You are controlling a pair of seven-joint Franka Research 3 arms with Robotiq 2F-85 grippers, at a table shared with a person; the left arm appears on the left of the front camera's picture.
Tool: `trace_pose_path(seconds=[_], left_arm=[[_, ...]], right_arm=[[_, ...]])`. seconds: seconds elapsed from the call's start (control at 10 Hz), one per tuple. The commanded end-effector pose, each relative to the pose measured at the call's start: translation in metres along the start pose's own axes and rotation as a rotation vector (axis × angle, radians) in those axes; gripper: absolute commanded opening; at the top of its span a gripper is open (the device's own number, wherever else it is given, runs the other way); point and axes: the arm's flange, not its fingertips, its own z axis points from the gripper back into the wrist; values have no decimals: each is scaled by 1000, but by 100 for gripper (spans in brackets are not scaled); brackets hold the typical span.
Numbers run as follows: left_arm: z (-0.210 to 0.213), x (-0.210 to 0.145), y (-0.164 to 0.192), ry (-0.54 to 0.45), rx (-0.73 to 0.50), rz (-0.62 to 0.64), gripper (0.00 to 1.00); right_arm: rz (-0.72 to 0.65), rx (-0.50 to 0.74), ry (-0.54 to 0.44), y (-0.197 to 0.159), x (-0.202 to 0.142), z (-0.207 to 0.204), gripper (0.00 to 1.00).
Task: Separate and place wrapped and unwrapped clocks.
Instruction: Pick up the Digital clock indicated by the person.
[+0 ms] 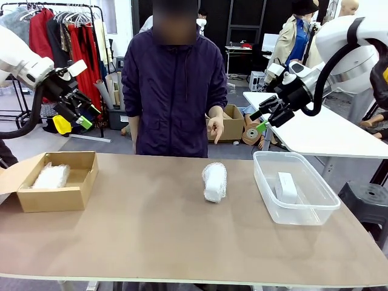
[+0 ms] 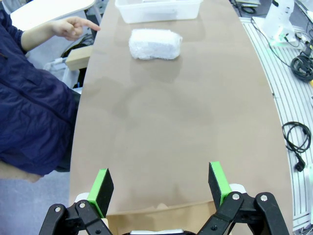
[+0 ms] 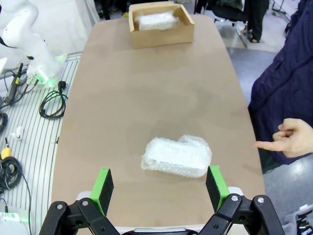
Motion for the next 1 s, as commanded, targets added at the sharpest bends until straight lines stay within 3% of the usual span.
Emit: trace_pose_path(seconds=[0.0,0.3,0.5,0.7,0.9], left_arm=[[-21,5,4,22,-29,30,100],[-85,42,21,67,-48,117,100],[-121,73,38,121,63,218,100],[-165,97,54,271,81,332,100],[-197,116,68,368,-4,382,100]], right_arm=[[3,-1,5,2,2,1,100],[3,-1,5,2,2,1,100],[3,-1,5,2,2,1,100],[3,-1,5,2,2,1,100],[3,-1,5,2,2,1,100]])
